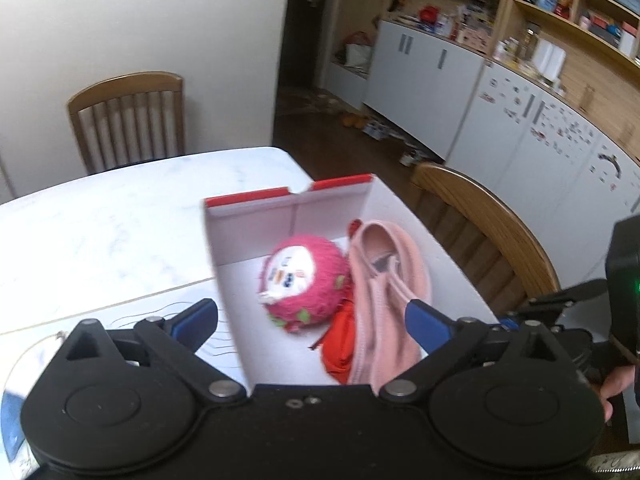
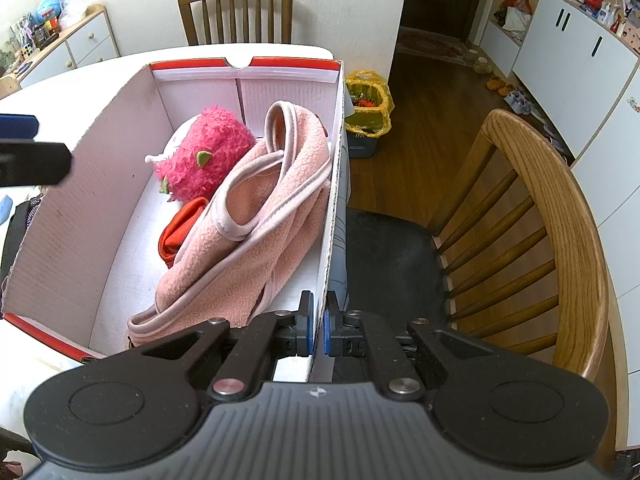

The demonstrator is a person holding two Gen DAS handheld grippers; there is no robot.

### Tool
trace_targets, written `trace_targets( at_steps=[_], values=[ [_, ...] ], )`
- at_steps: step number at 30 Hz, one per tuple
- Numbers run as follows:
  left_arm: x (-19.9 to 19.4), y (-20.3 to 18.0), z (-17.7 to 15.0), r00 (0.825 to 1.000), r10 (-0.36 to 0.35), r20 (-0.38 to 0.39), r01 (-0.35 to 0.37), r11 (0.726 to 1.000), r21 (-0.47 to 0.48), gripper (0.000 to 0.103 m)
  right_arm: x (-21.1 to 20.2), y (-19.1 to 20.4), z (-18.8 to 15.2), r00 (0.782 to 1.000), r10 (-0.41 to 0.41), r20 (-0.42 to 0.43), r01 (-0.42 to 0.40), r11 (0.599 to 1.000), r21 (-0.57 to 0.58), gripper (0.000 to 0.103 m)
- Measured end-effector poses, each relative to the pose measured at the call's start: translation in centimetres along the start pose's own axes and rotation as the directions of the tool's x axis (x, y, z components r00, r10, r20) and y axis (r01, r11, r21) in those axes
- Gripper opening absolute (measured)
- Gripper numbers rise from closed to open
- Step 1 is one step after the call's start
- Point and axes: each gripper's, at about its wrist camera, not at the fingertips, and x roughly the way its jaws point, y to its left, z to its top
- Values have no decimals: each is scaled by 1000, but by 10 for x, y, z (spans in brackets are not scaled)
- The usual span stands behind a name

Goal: Organize objects
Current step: 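Move the left tool back to the black dotted glove on the mat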

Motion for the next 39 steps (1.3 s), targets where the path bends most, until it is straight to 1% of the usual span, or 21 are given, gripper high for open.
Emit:
trace_targets(
  at_steps=[2,5,10,15,18,23,26,32,36,39],
  values=[
    [-3,7,-1,1000,17,10,-17,1000,-14,100,0,0,0,1000,0,0,0,1000,0,4],
    [-8,17,-2,998,60,22,-59,998,-36,101,0,0,0,1000,0,0,0,1000,0,4],
    [-17,39,-7,994,102,26,-100,991,-87,102,0,0,0,1000,0,-1,0,1000,0,4],
    [-28,65,-15,987,157,20,-153,978,-138,102,0,0,0,1000,-2,0,2,1000,0,4],
    [-32,81,-19,980,198,9,-194,967,-168,102,0,0,-1,1000,-2,0,2,1000,0,4],
    [-32,106,-31,967,252,-26,-251,944,-213,102,0,0,-2,1000,-6,-2,6,1000,-1,4],
    [-29,118,-41,958,280,-55,-285,932,-224,102,-1,0,-3,1000,-8,-4,8,1000,-2,4],
    [-20,141,-59,941,320,-109,-337,907,-252,102,-1,1,-2,1000,-12,-8,12,1000,-4,4],
    [-10,152,-73,932,325,-159,-358,894,-268,102,-1,2,-2,1000,-14,-11,14,1000,-4,4],
    [-3,154,-84,930,318,-183,-359,893,-270,102,-1,2,-2,1000,-15,-13,15,1000,-6,4]
  ],
)
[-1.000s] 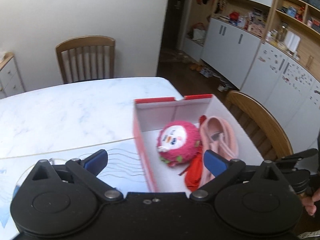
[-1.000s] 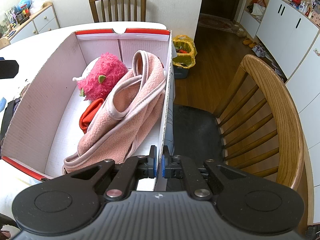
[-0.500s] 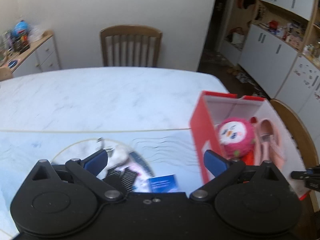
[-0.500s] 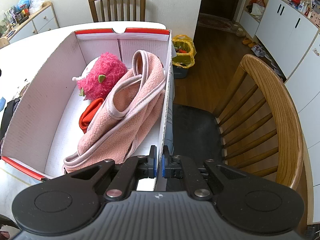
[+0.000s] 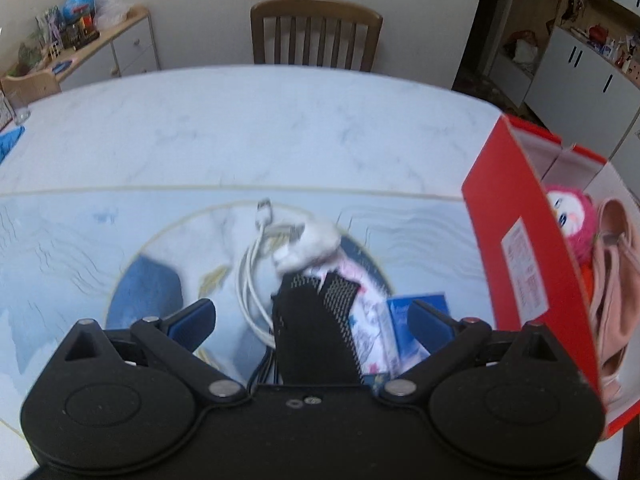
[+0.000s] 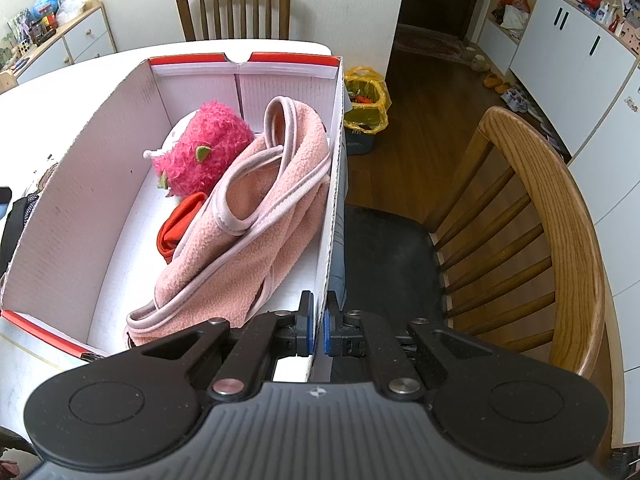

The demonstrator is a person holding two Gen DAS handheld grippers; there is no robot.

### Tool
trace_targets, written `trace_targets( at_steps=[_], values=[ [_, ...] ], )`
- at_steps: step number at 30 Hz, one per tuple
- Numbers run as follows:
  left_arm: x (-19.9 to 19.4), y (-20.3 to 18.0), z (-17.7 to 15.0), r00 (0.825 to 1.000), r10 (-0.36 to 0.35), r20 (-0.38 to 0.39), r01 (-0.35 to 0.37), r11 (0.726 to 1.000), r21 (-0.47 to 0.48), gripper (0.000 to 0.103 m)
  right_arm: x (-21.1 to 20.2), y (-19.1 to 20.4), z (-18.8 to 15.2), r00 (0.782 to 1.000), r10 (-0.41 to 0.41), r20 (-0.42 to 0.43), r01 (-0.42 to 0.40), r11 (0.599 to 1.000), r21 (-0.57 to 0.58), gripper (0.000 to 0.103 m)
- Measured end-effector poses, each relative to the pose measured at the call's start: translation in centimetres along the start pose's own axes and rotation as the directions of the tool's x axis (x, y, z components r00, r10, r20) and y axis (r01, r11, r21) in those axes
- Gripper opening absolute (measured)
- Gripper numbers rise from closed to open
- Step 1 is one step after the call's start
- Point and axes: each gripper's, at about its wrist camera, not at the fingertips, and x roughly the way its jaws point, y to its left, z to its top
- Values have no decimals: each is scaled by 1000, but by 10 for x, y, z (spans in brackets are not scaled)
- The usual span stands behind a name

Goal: Organize objects
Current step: 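Move the left tool back to the black dotted glove on the mat, then close the left gripper on the black dotted glove and lift it, then carry the black glove into the box and open the left gripper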

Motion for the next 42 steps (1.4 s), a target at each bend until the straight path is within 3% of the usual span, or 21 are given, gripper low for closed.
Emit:
trace_targets(
  at_steps=[6,11,15,20,25,29,31,42],
  values=[
    [13,3,-22,999,9,-40,-9,1000,-10,101,1,1,1,1000,-3,-5,3,1000,-3,4],
    [16,0,-33,1000,6,-23,-6,1000,-1,95,1,2,1,1000,-2,-7,2,1000,-8,4],
    [19,-2,-37,1000,11,-17,-11,1000,8,78,2,4,1,1000,-5,-9,5,1000,-14,4],
    [18,-2,-39,1000,11,-14,-11,1000,6,65,2,4,1,1000,-6,-9,5,1000,-15,4],
    [13,-8,-39,1000,-1,-5,1,1000,29,42,2,4,1,1000,-7,-10,7,1000,-16,4],
    [9,-12,-38,1000,10,3,-10,999,45,28,2,4,1,1000,-7,-9,7,1000,-16,4],
    [6,-12,-37,1000,11,-2,-11,999,46,16,2,4,2,1000,-7,-9,7,1000,-17,4],
    [-30,-7,-14,998,-66,9,66,998,8,11,2,4,2,1000,-6,-9,6,1000,-18,4]
  ],
)
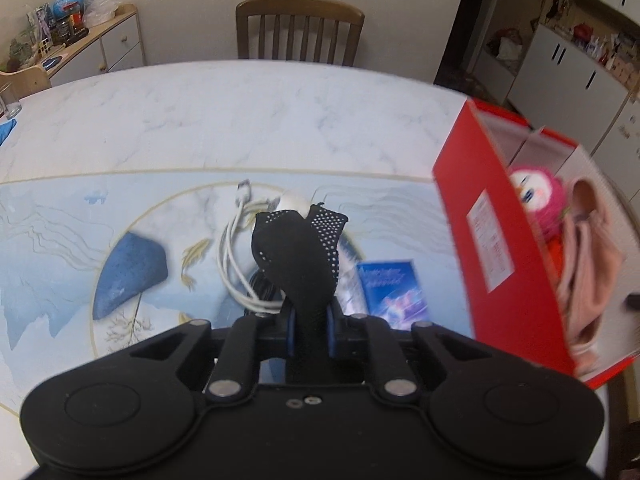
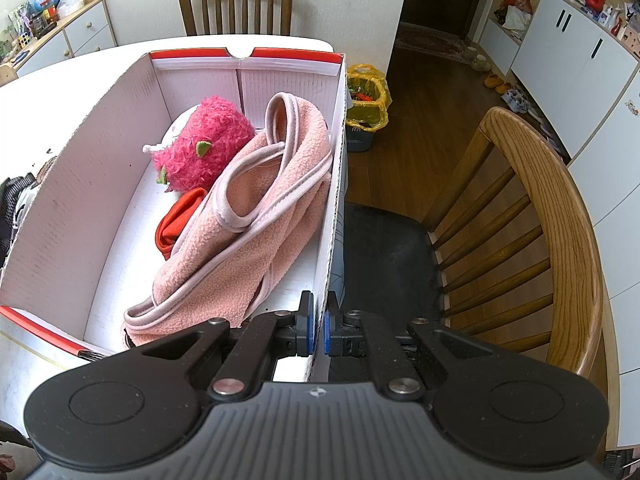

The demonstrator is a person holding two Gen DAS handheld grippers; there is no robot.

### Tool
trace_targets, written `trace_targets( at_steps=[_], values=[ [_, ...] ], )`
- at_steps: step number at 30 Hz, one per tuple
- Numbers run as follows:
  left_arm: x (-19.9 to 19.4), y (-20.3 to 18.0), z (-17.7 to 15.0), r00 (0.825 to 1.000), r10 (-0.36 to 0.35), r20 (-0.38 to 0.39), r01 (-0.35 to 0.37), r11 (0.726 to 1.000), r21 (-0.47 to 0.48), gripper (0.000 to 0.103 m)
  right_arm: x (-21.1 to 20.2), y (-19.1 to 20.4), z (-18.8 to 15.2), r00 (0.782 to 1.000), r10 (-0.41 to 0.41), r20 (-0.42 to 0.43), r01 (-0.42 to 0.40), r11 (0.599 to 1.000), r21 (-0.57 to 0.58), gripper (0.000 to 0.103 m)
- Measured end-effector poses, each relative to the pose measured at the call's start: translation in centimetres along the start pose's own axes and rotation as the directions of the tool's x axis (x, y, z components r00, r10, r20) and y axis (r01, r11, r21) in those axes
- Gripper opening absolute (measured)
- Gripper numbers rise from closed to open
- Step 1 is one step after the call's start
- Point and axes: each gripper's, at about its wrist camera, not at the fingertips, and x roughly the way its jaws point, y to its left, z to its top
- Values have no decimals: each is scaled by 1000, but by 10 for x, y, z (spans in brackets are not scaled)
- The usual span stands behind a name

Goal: Organize objects
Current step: 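Carry the black glove into the box and open the left gripper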

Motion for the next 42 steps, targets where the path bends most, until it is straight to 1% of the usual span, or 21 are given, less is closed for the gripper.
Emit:
trace_targets(
  at_steps=[2,5,9,13,18,27,30,32,36,39,42],
  values=[
    [-9,-1,7,1000,-12,4,12,1000,-6,11,0,0,0,1000,0,-1,0,1000,1,4],
    [-23,-2,16,998,-55,24,56,998,-27,11,0,0,0,1000,1,-1,-1,1000,1,4],
    [-39,-16,28,993,-106,51,107,994,-7,11,0,0,0,1000,1,-1,-1,1000,2,4],
    [-45,-44,36,985,-161,60,160,987,33,12,0,1,0,1000,-2,-1,2,1000,0,4],
    [-47,-88,42,970,-235,60,227,967,112,12,0,1,1,1000,-4,-2,4,1000,-1,4],
    [-41,-151,40,959,-283,16,274,940,203,12,0,1,2,1000,-1,0,1,1000,4,4],
    [-36,-169,37,960,-280,0,271,929,251,13,0,0,2,1000,2,1,-2,1000,7,4],
    [-30,-179,34,964,-266,-21,262,927,267,13,0,0,1,1000,3,2,-3,1000,7,4],
    [-11,-192,27,973,-216,-86,232,932,277,13,0,0,1,1000,7,3,-7,1000,13,4],
    [3,-199,23,979,-165,-121,194,937,290,13,1,0,0,1000,8,3,-8,1000,13,4],
    [15,-202,21,980,-136,-147,174,940,293,14,0,0,0,1000,9,4,-9,1000,13,4]
  ],
)
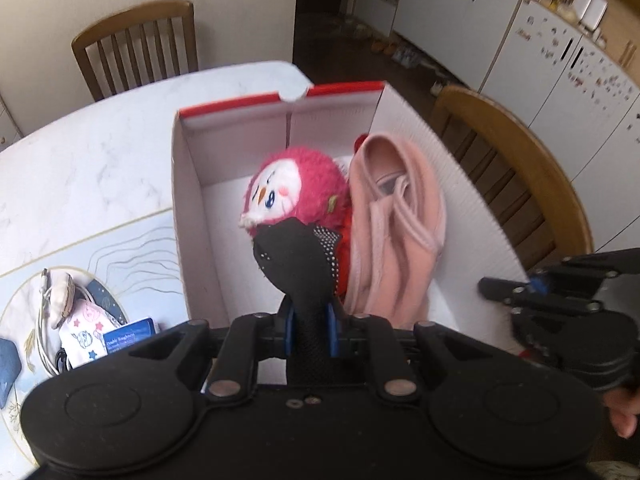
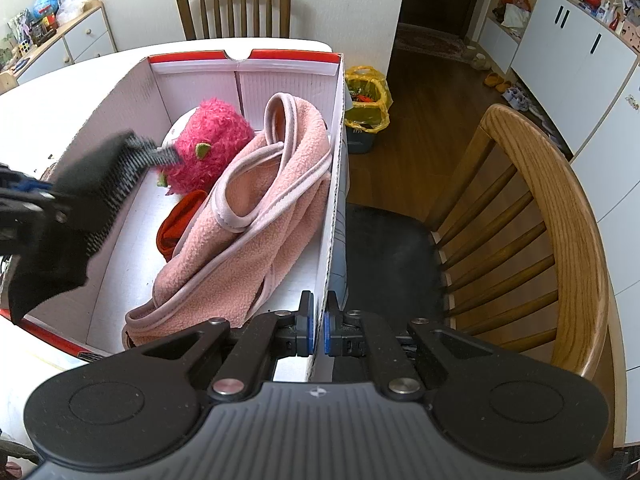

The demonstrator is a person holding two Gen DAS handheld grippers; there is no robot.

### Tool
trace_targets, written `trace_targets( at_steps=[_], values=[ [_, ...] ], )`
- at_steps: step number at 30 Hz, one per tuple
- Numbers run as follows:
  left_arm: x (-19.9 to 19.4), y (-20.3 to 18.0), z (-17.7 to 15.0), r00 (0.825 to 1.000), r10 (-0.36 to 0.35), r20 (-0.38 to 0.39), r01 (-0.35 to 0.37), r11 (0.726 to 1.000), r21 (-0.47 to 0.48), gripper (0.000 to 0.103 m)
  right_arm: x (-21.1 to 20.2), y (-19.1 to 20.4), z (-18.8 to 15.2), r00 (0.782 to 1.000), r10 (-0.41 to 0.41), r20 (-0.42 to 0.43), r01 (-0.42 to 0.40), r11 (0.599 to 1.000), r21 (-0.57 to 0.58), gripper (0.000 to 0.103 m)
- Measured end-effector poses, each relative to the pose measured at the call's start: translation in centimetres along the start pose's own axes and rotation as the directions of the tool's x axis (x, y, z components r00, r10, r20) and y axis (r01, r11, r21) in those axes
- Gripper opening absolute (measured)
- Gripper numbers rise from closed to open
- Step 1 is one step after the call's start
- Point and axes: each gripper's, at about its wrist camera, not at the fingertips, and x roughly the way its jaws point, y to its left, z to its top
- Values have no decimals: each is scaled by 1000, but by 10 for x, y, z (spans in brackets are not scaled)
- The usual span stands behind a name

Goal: Organize objects
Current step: 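Carry the black glove into the box and open the left gripper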

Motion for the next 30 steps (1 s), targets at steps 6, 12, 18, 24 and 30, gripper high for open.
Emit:
trace_targets(
  at_steps=[6,12,18,24,30],
  values=[
    [22,-1,1,998,21,-56,-21,1000,4,14,1,1,0,1000,2,-1,-2,1000,2,4],
    [39,-4,1,995,35,-98,-32,999,34,15,2,1,1,1000,3,-1,-3,1000,3,4],
    [52,-3,-1,990,44,-136,-37,998,55,18,4,1,0,1000,6,-2,-6,1000,7,4],
    [57,-1,-2,989,36,-146,-26,997,66,20,4,1,0,1000,6,-2,-6,1000,8,4],
    [49,6,-2,991,-5,-136,9,999,32,25,4,-1,-1,1000,8,-2,-8,1000,11,4]
  ],
)
